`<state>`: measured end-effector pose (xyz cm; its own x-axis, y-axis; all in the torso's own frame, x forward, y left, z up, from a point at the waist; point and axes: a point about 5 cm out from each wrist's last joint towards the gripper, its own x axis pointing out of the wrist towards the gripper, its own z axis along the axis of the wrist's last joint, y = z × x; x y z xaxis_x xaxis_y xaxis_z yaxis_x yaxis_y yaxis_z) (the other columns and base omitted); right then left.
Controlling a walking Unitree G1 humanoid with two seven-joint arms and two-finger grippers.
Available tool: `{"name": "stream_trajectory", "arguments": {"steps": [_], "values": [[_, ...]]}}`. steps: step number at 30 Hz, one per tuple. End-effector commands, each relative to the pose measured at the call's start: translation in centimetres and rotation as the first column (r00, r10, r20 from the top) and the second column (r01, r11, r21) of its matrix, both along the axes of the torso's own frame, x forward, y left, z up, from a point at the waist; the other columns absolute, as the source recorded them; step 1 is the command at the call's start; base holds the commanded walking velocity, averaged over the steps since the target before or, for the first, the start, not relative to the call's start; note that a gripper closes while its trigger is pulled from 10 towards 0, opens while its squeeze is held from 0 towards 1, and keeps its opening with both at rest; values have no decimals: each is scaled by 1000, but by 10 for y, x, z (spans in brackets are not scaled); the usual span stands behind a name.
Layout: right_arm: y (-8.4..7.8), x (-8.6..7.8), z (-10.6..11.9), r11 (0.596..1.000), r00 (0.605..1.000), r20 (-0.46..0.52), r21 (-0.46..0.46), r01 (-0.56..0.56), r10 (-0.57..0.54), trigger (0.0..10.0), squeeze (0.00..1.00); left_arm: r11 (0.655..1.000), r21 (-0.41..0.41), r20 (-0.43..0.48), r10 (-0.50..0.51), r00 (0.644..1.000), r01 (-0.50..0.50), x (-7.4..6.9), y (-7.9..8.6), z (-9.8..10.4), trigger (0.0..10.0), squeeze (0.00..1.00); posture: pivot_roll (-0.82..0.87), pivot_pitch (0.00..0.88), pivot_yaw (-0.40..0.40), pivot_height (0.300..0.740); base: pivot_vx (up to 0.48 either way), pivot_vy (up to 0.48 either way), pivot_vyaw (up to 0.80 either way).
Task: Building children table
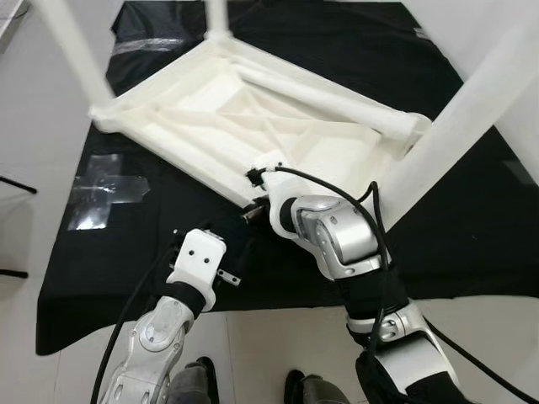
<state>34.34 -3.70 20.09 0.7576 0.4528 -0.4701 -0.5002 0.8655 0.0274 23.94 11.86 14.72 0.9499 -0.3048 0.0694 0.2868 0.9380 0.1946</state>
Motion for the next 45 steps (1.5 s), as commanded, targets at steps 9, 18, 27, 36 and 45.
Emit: {"name": "stream_trajectory", "arguments": {"steps": [9,18,27,36,45], "values": [[34,-9,30,966,989,145,255,-52,15,10000,1000,1000,2,-33,-6,999,6,-2,-3,-7,10000,0,79,243,-102,740,0,0,0],[31,-39,76,782,880,430,471,-407,199,10000,957,1000,4,-25,12,1000,-12,0,-1,-7,10000,0,62,241,-106,740,0,0,0],[0,-63,42,774,823,471,372,-513,319,10000,0,988,16,-5,151,988,-151,4,22,-4,10000,0,53,235,-105,740,0,0,0],[-19,-80,14,745,813,428,369,-556,395,10000,0,955,22,-24,296,955,-296,7,53,-6,10000,0,50,231,-99,740,0,0,0],[-73,-128,-11,585,729,360,437,-683,582,10000,0,949,42,-36,313,949,-312,6,57,-8,10000,0,44,229,-95,740,0,0,0]]}}
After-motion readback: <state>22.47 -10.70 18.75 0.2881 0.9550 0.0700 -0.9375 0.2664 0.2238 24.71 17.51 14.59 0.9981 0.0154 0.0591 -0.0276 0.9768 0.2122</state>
